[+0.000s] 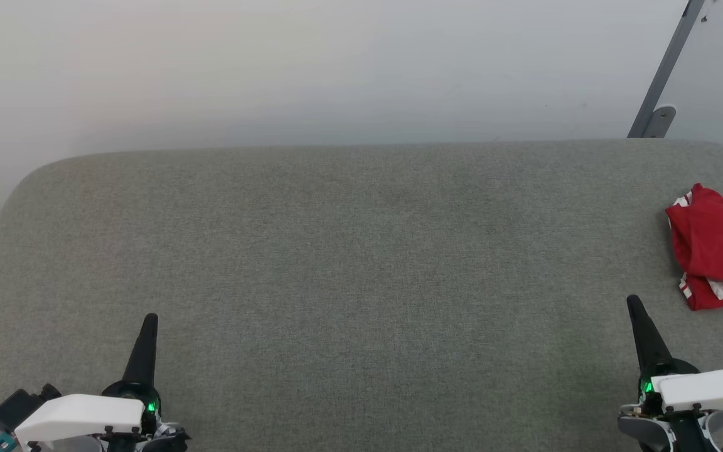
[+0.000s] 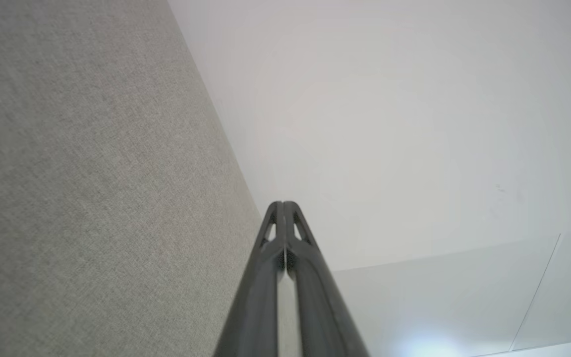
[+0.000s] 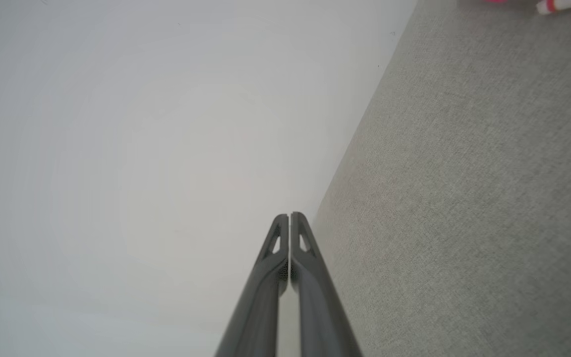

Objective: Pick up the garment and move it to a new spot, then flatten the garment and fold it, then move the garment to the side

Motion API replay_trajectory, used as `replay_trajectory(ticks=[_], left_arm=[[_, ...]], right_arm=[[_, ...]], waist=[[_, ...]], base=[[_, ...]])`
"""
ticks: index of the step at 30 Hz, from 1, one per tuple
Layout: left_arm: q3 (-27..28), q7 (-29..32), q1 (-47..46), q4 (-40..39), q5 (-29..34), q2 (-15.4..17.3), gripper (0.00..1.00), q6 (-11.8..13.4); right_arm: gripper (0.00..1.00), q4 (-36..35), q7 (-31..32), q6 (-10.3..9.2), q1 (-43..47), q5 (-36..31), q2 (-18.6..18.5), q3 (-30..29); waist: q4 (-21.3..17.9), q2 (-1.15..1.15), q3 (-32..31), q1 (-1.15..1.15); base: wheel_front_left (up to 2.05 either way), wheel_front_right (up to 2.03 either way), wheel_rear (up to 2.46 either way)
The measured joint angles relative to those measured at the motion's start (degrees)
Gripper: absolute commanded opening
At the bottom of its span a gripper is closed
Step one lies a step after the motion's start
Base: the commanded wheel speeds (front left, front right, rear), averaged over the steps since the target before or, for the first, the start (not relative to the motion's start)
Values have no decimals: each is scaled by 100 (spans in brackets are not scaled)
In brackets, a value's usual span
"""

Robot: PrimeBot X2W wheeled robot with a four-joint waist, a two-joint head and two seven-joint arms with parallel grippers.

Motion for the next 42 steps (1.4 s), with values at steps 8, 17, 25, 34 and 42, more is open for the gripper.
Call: replay_trajectory(ticks=[8,17,25,34,42], left_arm=[[34,96,-107,21,-319,-59,0,0],[65,202,-187,43,-652,-100,0,0],[93,275,-243,60,-938,-131,0,0],[126,369,-342,82,-1198,-178,0,0],[140,415,-376,88,-1344,-205,0,-1]], right_arm=[[0,11,92,0,-66,359,34,4],[0,26,203,0,-154,726,63,11],[0,38,271,0,-243,1049,85,13],[0,56,370,0,-299,1377,119,19],[0,67,412,0,-357,1515,138,20]], waist=[[-7,0,32,0],[-15,0,67,0],[-21,0,99,0],[-29,0,135,0],[-33,0,149,0]], base=[[0,0,0],[0,0,0],[0,0,0],[0,0,0],[0,0,0]])
